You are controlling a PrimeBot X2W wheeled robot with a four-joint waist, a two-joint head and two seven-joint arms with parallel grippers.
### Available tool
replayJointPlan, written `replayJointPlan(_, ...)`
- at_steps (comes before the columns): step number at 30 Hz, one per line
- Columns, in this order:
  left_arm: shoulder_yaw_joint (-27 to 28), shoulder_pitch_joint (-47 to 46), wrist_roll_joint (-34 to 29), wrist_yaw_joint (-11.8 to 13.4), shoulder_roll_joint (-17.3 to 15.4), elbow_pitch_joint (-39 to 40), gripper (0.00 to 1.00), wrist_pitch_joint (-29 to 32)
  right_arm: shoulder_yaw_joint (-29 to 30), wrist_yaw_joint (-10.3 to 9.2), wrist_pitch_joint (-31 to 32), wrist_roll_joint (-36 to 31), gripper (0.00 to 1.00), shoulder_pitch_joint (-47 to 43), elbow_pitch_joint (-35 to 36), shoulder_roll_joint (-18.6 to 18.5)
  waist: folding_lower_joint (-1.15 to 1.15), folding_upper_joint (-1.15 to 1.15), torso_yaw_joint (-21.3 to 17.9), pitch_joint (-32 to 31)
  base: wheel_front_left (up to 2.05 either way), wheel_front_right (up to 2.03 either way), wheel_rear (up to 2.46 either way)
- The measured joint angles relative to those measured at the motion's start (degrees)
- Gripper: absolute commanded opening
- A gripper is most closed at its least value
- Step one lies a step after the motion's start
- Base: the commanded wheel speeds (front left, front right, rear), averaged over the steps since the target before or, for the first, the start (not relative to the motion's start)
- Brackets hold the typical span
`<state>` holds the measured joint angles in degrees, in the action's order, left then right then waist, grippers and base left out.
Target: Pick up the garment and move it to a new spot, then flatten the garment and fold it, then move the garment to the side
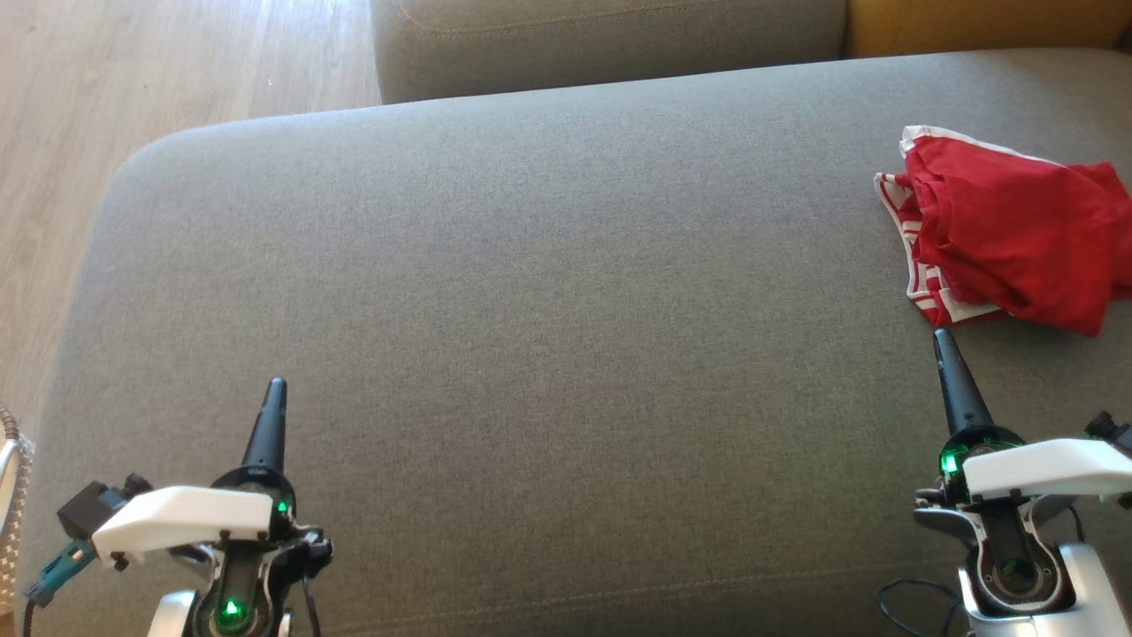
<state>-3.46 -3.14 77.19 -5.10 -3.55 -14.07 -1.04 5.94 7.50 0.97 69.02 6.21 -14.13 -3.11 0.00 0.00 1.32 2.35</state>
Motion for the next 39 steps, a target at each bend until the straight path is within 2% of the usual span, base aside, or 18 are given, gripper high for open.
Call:
replayJointPlan(31, 5.3, -0.1, 16.4, -1.9, 0.0, -1.4, 0.00, 5.3, 1.4, -0.01, 5.0, 22.4, 0.00, -1.2, -1.7, 0.1, 0.00, 0.00, -1.3, -2.2, 0.00, 0.00, 0.00)
replayJointPlan(39, 5.8, -0.1, 16.7, -2.0, 0.0, -1.4, 0.00, 5.5, 1.5, -0.01, 5.2, 22.8, 0.00, -1.2, -1.7, 0.2, 0.00, 0.00, -1.3, -2.2, 0.00, 0.00, 0.00)
